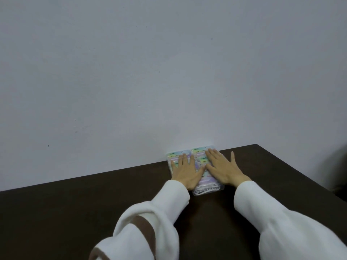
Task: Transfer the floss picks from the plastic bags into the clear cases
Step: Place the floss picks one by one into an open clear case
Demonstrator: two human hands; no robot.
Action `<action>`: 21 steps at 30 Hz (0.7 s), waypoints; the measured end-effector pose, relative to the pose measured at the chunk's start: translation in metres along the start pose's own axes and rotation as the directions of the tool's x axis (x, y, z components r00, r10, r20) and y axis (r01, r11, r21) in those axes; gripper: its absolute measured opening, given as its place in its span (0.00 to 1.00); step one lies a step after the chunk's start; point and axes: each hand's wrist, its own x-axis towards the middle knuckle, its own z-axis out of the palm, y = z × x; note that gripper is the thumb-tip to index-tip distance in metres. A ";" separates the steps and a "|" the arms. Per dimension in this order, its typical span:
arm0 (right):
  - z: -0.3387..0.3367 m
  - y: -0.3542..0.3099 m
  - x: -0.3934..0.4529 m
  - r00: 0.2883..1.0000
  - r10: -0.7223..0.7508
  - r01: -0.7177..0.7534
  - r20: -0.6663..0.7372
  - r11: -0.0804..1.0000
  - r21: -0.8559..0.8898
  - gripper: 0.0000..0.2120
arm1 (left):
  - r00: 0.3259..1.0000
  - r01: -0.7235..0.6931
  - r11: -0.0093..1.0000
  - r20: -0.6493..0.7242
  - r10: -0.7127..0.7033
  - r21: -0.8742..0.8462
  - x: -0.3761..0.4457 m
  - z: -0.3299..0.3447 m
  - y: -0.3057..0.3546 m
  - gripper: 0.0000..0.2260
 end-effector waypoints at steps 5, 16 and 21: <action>0.003 -0.006 0.006 0.999 0.001 -0.001 0.039 1.000 -0.012 0.25 | 1.000 -0.030 1.000 -0.007 0.030 0.005 0.000 0.000 -0.007 0.27; 0.014 -0.083 -0.002 0.995 -0.097 0.098 0.038 0.995 -0.016 0.25 | 1.000 0.019 0.999 -0.010 -0.019 0.027 -0.038 -0.012 -0.071 0.26; 0.025 -0.139 -0.002 0.983 -0.178 0.178 0.039 0.984 -0.019 0.26 | 0.996 0.083 0.994 0.000 -0.084 0.067 -0.066 -0.018 -0.122 0.26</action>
